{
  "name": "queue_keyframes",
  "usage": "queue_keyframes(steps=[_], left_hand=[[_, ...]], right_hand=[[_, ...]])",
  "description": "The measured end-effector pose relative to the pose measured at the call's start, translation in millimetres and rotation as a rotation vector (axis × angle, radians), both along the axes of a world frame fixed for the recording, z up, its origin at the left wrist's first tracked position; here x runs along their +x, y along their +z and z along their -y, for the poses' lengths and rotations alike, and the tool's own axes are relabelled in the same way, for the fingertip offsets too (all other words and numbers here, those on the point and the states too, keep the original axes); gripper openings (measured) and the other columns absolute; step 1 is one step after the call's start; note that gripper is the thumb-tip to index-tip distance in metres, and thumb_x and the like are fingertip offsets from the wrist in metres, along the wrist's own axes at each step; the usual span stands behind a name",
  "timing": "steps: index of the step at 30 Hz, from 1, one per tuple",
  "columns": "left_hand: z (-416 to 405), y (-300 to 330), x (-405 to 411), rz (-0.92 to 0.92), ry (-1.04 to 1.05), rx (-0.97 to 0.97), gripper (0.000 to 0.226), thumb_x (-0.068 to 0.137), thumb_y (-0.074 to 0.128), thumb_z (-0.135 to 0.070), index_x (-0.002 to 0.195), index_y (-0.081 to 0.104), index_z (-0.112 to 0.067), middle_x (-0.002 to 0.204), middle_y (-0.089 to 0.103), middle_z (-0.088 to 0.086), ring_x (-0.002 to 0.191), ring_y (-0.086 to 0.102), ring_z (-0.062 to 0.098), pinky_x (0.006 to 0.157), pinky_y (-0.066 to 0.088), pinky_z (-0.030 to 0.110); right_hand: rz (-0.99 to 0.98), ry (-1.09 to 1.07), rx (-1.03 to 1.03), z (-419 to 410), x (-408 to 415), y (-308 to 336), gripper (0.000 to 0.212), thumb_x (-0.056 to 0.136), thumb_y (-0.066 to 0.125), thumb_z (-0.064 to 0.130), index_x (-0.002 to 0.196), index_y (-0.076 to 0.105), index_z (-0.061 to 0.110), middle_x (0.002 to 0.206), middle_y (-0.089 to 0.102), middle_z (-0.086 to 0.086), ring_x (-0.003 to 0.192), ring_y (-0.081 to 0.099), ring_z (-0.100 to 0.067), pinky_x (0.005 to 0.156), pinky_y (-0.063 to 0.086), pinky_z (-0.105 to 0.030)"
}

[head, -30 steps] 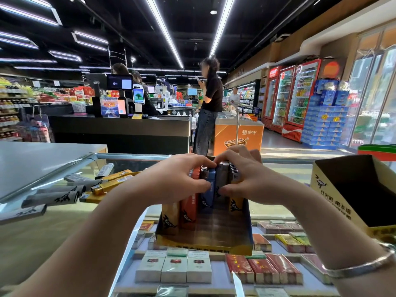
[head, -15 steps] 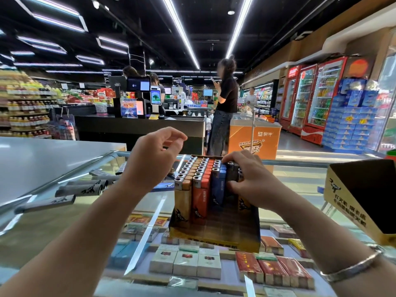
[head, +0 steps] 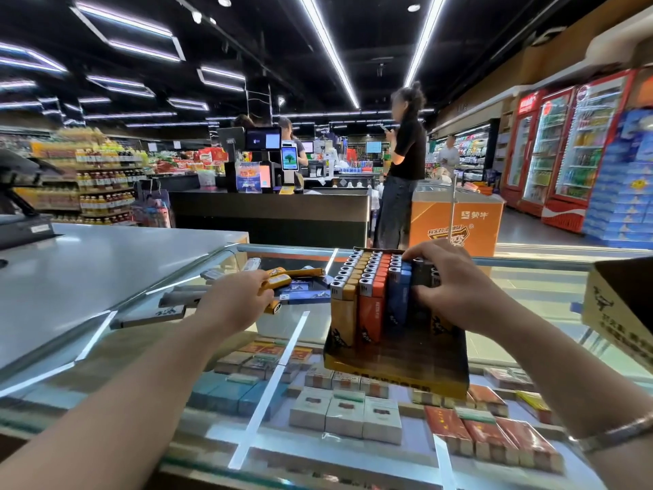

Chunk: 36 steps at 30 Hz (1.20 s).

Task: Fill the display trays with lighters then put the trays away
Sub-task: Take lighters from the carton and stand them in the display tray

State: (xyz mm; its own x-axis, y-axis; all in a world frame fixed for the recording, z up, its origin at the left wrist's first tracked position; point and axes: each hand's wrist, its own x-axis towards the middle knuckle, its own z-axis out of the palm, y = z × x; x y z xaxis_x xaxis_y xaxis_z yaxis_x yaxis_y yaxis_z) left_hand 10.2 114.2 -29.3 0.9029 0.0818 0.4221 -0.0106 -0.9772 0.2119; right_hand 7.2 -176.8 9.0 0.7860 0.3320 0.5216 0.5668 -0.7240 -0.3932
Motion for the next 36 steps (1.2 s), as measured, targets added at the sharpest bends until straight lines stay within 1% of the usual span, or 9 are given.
queue_keyframes(steps=[6,10,15,17,20,23,28,33,36], left_hand=[[10,-1,13,0.008,-0.006,-0.099,0.04,0.088,0.054,-0.022,0.128,0.05,-0.016,0.098,0.049,0.0,0.072,0.051,0.011,0.059,0.046,0.023],[14,0,8,0.038,-0.027,-0.122,0.029,0.085,0.058,-0.018,0.113,0.049,-0.019,0.102,0.048,0.001,0.079,0.052,0.014,0.07,0.052,0.031],[7,9,-5,0.148,-0.013,-0.099,0.02,0.084,0.052,-0.004,0.096,0.045,-0.019,0.083,0.049,0.001,0.077,0.05,0.019,0.058,0.035,0.025],[2,12,-14,0.141,-0.022,-0.054,0.017,0.084,0.049,-0.002,0.093,0.05,-0.017,0.083,0.05,0.003,0.078,0.05,0.02,0.06,0.037,0.026],[-3,11,-21,-0.007,-0.014,0.067,0.022,0.086,0.047,-0.004,0.094,0.056,-0.022,0.095,0.055,0.0,0.088,0.049,0.018,0.071,0.044,0.03],[-3,7,-22,-0.145,0.022,0.092,0.028,0.088,0.045,-0.006,0.101,0.056,-0.028,0.102,0.053,0.001,0.092,0.046,0.017,0.069,0.042,0.029],[0,5,-19,-0.104,-0.012,0.151,0.019,0.091,0.05,-0.019,0.107,0.056,-0.027,0.105,0.054,0.0,0.103,0.037,0.018,0.085,0.041,0.036],[8,5,-18,-0.085,-0.063,0.172,0.011,0.089,0.055,-0.032,0.093,0.056,-0.022,0.094,0.056,0.001,0.097,0.041,0.018,0.083,0.043,0.036],[12,6,-20,-0.028,-0.154,0.159,0.009,0.089,0.055,-0.033,0.09,0.052,-0.024,0.084,0.055,-0.003,0.081,0.048,0.012,0.067,0.043,0.026]], right_hand=[[0.013,-0.003,-0.007,0,2,0,0.039,0.081,0.059,0.008,0.117,0.051,0.021,0.123,0.046,-0.001,0.113,0.033,-0.018,0.091,0.032,-0.034],[0.016,0.002,-0.004,1,3,-1,0.039,0.081,0.059,0.008,0.117,0.052,0.021,0.123,0.045,0.0,0.111,0.033,-0.016,0.086,0.029,-0.03],[0.008,0.009,-0.014,2,3,0,0.04,0.081,0.058,0.008,0.118,0.051,0.021,0.125,0.045,-0.001,0.113,0.033,-0.018,0.086,0.03,-0.03],[0.012,0.006,-0.023,2,3,0,0.041,0.081,0.058,0.009,0.119,0.05,0.021,0.126,0.045,-0.001,0.114,0.034,-0.019,0.087,0.03,-0.03],[0.013,0.007,-0.027,2,3,0,0.041,0.081,0.059,0.009,0.12,0.05,0.02,0.126,0.046,-0.001,0.114,0.034,-0.019,0.087,0.029,-0.03],[0.005,0.007,-0.033,3,2,1,0.041,0.081,0.059,0.009,0.12,0.05,0.02,0.126,0.046,-0.002,0.114,0.034,-0.019,0.088,0.029,-0.03],[0.013,0.006,-0.038,3,1,1,0.041,0.082,0.058,0.009,0.12,0.05,0.02,0.127,0.046,-0.002,0.114,0.034,-0.02,0.087,0.028,-0.03],[0.001,0.01,-0.037,3,1,1,0.041,0.082,0.058,0.008,0.121,0.05,0.02,0.127,0.045,-0.002,0.114,0.034,-0.019,0.087,0.028,-0.03],[-0.002,0.011,-0.038,2,1,1,0.041,0.083,0.058,0.008,0.121,0.05,0.02,0.126,0.045,-0.002,0.114,0.034,-0.019,0.087,0.028,-0.03]])
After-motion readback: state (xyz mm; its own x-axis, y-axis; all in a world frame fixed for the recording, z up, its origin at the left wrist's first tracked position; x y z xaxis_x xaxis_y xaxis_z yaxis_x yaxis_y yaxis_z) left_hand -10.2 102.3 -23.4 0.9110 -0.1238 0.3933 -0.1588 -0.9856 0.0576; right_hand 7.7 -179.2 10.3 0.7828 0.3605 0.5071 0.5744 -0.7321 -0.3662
